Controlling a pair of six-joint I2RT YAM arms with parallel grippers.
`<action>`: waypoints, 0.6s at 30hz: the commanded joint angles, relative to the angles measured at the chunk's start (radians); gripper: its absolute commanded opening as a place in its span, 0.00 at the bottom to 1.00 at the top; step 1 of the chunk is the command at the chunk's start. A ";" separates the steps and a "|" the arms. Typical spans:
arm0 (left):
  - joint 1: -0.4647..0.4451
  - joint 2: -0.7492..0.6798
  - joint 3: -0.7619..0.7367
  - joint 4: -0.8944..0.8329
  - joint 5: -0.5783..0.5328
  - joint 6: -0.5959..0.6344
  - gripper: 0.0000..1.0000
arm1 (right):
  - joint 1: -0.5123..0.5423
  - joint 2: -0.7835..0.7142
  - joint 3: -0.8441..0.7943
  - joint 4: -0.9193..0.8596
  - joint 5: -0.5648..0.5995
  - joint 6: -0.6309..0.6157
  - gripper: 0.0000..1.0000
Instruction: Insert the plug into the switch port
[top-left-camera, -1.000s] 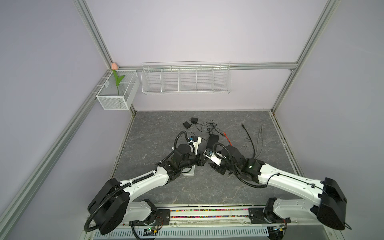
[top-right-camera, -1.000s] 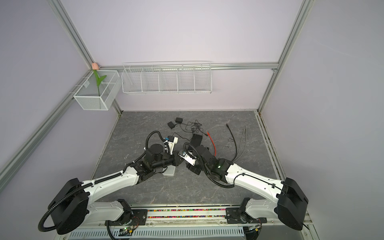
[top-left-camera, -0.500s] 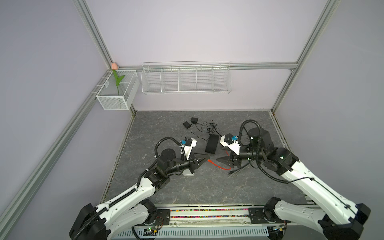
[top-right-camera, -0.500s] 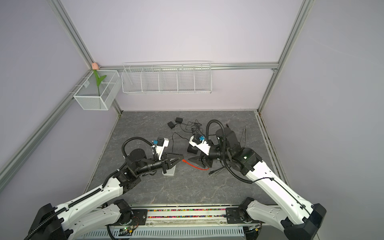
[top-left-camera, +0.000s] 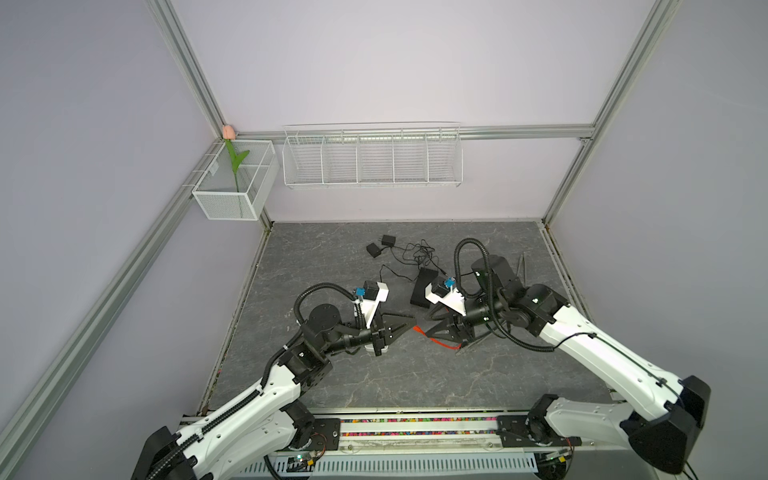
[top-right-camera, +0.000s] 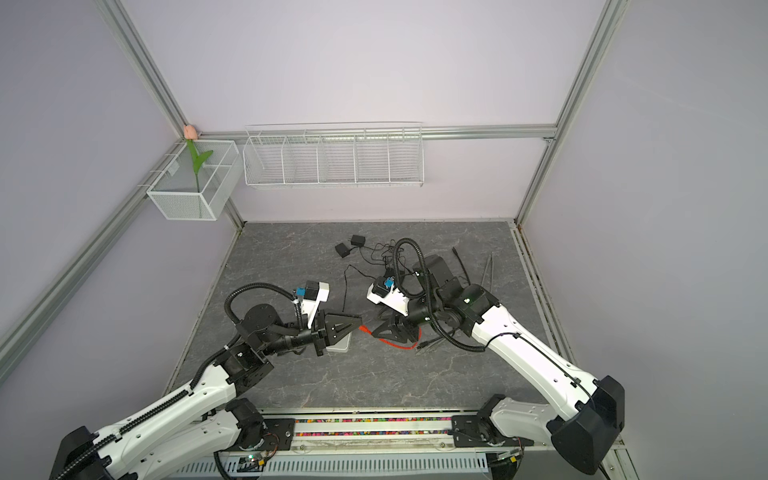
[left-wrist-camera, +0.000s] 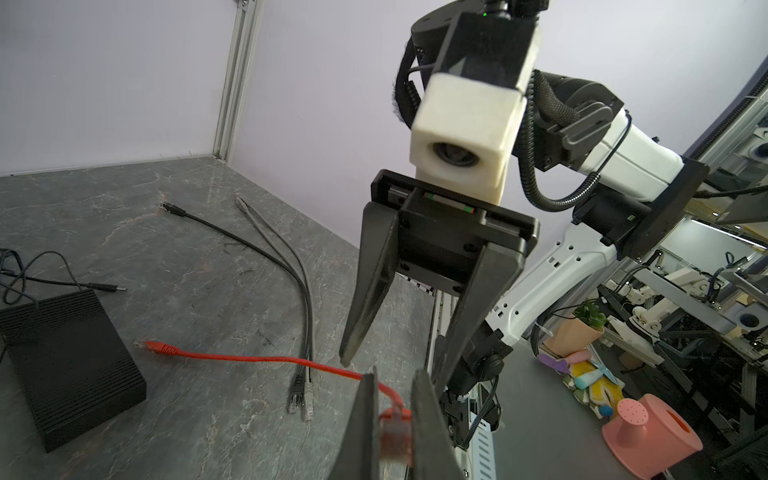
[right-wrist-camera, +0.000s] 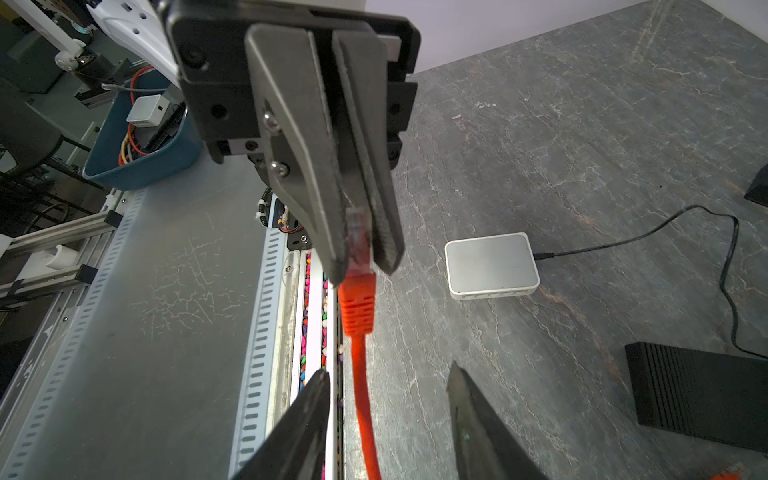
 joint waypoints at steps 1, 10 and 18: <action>0.002 0.009 -0.008 0.040 0.027 0.014 0.00 | 0.019 0.020 0.023 0.024 -0.042 -0.025 0.49; 0.001 0.034 -0.003 0.070 0.048 -0.001 0.00 | 0.030 0.050 0.028 0.052 -0.042 -0.025 0.44; 0.001 0.052 -0.005 0.088 0.059 -0.009 0.00 | 0.033 0.049 0.016 0.063 -0.046 -0.021 0.23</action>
